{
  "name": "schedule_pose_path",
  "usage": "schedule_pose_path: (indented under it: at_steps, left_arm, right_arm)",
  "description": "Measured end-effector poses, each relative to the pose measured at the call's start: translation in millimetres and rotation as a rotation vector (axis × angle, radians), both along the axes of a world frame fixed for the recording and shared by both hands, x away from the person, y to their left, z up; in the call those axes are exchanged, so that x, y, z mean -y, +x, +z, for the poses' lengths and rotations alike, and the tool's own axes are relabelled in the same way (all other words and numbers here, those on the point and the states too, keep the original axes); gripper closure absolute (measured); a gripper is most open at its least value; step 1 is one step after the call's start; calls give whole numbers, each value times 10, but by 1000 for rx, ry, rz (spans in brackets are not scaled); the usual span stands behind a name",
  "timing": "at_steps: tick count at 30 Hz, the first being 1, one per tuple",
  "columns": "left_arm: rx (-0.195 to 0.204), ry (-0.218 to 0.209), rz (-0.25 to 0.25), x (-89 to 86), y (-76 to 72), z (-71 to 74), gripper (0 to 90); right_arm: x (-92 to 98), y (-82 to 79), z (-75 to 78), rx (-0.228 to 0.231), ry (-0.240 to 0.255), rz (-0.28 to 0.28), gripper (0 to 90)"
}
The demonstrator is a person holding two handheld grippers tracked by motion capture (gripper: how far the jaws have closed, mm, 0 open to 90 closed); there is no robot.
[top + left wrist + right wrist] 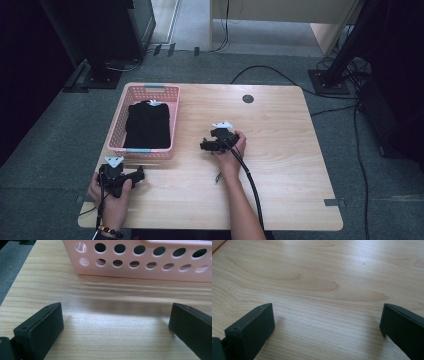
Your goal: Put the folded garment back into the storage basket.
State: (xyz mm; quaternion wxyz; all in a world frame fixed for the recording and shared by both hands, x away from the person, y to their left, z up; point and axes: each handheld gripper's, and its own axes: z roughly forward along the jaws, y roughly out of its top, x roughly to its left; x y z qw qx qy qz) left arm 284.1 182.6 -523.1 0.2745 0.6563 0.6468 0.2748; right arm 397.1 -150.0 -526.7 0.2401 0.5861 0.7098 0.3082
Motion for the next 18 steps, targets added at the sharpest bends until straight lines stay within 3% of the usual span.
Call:
schedule_pose_path:
  at_steps: [18]
  left_arm:
    - [0,0,0,0,0,0,0]
  right_arm:
    - [179,-81,-2,-1,1,-26,0]
